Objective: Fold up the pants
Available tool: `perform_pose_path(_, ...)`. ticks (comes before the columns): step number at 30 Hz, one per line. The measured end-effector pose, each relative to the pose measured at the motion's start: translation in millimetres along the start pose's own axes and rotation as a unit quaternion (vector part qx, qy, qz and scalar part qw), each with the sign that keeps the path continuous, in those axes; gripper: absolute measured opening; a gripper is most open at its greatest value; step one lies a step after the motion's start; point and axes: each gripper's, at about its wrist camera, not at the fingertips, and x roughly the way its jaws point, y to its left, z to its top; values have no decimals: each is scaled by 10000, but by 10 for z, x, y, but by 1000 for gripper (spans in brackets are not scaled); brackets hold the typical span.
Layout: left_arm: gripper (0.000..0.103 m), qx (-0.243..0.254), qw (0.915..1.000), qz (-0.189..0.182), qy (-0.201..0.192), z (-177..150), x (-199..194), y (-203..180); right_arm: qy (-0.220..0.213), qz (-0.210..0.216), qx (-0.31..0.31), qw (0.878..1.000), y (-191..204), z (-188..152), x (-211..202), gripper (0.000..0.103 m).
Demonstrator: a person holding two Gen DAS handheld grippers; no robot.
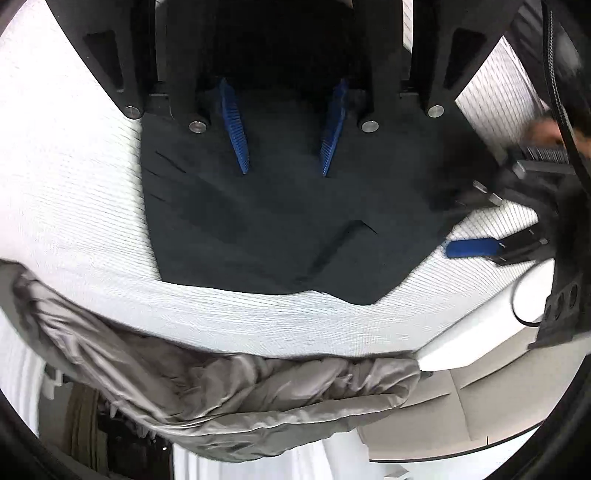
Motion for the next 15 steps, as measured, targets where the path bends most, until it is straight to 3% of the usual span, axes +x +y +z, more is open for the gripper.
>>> perform_pose_path(3,62,61,9996,84,258,-2,294,36,297,27,-124,9995,124,63,329,42)
perform_pose_path(6,61,104,9995,152,252,-38,174,118,509,-547,-533,9958,100,-32,347,41)
perform_pose_path(7,61,112,9993,248,273,-60,140,155,567,-900,-513,9930,-10,-63,295,38)
perform_pose_path(8,58,28,9994,197,296,-63,120,178,557,-962,-476,9927,-96,-101,236,33)
perform_pose_path(9,48,-89,9991,268,313,-56,75,210,535,-785,-297,9950,-200,-123,154,33)
perform_pose_path(10,45,-171,9988,370,286,-32,25,237,483,-675,-184,9964,-232,-114,89,33)
perform_pose_path(15,44,-363,9993,75,-62,260,53,125,86,-243,169,9995,-89,58,-13,40)
